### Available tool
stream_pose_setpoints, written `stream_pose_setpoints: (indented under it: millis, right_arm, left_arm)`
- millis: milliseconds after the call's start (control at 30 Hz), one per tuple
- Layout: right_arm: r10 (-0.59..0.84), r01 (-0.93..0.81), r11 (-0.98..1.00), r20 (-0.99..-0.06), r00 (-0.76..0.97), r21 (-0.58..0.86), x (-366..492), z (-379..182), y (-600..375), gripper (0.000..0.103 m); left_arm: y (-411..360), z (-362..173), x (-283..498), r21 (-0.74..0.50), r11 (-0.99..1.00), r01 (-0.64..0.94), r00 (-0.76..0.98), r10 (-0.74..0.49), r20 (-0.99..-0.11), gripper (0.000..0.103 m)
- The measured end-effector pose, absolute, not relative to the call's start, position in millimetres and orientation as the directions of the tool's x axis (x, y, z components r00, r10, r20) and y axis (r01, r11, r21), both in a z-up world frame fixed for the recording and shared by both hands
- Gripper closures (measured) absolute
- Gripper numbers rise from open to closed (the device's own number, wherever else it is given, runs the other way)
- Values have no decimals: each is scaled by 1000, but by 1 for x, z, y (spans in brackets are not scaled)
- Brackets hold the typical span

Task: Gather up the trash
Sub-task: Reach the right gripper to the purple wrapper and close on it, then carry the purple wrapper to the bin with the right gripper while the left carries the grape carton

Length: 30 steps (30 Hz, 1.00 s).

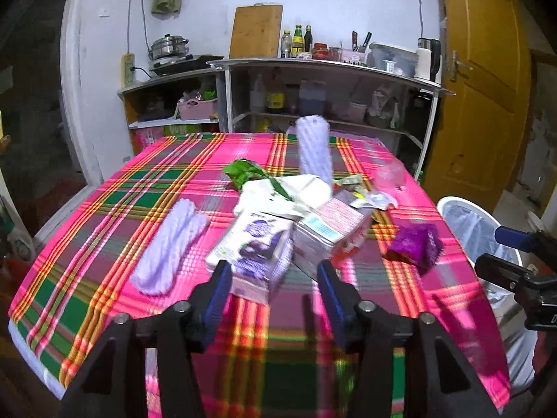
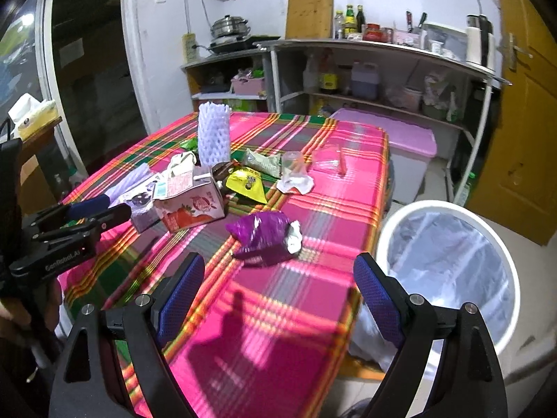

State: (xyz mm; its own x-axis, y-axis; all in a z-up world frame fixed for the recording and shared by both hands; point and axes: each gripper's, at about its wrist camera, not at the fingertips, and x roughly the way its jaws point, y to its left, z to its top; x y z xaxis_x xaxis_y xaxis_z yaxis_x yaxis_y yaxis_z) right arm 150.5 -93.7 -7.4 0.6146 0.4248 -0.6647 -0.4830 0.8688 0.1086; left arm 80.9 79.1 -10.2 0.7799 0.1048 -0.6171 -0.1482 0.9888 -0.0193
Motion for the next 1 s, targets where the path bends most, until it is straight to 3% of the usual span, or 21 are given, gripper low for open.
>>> stream_pose_setpoints:
  millis: [67, 467, 633, 867, 1000]
  right_arm:
    - [428, -493, 863, -674, 602, 107, 160, -9, -87, 15]
    - [415, -529, 843, -741, 528, 96, 195, -30, -55, 17]
    - [395, -505, 857, -765, 509, 106, 204, -37, -57, 44]
    - [417, -493, 859, -747, 518, 138, 201, -32, -64, 63]
    - [435, -481, 859, -744, 508, 174, 198, -31, -71, 68]
  left_arm:
    - [88, -12, 89, -26, 989, -147, 776, 99, -623, 39]
    - [108, -32, 117, -9, 997, -79, 736, 52, -675, 31]
    - [112, -42, 123, -29, 997, -65, 710, 26, -704, 31]
    - [119, -45, 125, -56, 995, -79, 705, 16, -709, 38]
    - [116, -43, 116, -57, 994, -96, 720, 30, -693, 38]
